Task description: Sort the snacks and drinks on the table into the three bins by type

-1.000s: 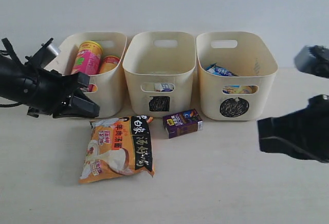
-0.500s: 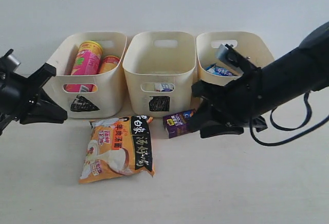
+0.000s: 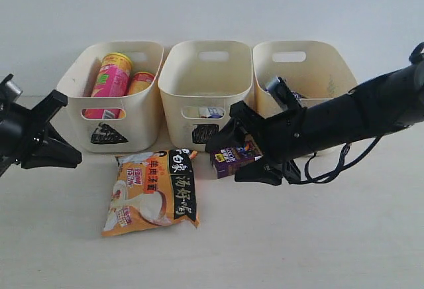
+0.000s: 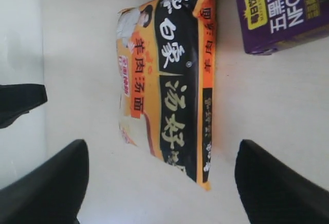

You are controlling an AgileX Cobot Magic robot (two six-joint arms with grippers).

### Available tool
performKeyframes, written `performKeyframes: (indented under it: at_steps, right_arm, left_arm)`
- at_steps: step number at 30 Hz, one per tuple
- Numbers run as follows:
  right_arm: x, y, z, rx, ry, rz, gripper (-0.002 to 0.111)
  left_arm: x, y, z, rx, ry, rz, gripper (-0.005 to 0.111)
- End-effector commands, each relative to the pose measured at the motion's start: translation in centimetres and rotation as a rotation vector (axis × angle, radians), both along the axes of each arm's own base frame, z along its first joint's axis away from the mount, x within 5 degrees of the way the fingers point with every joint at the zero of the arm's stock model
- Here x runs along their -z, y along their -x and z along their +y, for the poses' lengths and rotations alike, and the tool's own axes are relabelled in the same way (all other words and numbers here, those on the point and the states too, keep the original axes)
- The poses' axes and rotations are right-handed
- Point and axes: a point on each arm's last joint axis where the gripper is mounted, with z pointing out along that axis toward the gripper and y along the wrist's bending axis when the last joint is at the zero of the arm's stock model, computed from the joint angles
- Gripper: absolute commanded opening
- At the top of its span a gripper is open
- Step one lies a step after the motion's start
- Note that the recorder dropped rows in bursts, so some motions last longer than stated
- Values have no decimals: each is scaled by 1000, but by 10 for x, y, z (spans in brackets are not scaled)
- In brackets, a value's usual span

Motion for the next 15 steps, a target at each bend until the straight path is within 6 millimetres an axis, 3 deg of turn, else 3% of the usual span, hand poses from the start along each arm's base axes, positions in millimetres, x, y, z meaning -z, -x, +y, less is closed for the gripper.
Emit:
performKeyframes:
  at_steps: [1, 10, 15]
  right_arm:
    - [16, -10, 2, 20, -3, 6, 71]
    - [29, -21, 32, -6, 23, -12, 71]
    - [41, -29, 43, 12, 46, -2, 71]
  left_arm:
    - [23, -6, 0, -13, 30, 40, 4]
    - [57, -15, -4, -45, 117, 88, 4]
    - [65, -18, -5, -49, 139, 83, 4]
